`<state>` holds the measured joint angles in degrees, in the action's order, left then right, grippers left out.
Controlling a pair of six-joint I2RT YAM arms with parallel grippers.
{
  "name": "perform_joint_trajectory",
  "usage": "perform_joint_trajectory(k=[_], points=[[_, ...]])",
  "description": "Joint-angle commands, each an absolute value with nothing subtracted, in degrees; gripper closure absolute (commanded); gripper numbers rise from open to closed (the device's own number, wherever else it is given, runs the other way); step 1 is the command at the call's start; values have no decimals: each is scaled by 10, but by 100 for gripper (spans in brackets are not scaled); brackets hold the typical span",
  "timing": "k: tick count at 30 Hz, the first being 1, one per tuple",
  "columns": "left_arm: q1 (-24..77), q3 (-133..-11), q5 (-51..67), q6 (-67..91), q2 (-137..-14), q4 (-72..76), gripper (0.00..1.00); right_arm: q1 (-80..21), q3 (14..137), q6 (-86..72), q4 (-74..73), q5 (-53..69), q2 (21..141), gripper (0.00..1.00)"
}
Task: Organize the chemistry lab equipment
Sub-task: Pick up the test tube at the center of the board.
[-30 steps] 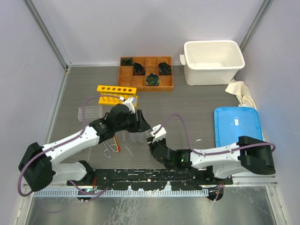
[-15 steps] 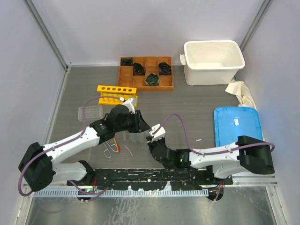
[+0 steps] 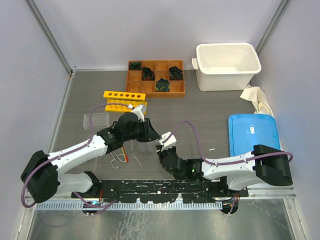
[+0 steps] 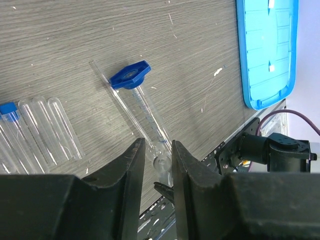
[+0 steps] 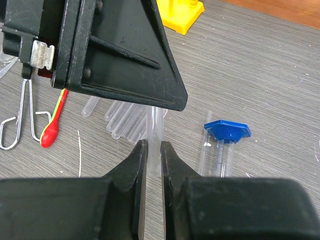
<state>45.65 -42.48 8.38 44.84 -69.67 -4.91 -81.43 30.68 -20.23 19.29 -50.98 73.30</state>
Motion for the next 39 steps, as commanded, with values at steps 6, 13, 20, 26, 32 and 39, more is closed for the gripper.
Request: perform_joint_trajectory(k=[6, 13, 20, 26, 32, 39], points=[[457, -421, 52, 453, -693, -16, 78, -817, 329, -207, 208, -528, 737, 99], [458, -428, 35, 440, -704, -21, 94, -817, 329, -214, 194, -519, 730, 71], [457, -445, 2, 414, -722, -35, 100, -818, 326, -224, 171, -498, 709, 49], [457, -481, -103, 349, -723, -75, 100, -820, 307, -238, 154, -497, 673, 49], [456, -513, -305, 255, -732, -42, 100, -820, 279, -267, 126, -514, 640, 50], [450, -557, -448, 121, -821, 101, 100, -820, 278, -281, 90, -531, 623, 50]])
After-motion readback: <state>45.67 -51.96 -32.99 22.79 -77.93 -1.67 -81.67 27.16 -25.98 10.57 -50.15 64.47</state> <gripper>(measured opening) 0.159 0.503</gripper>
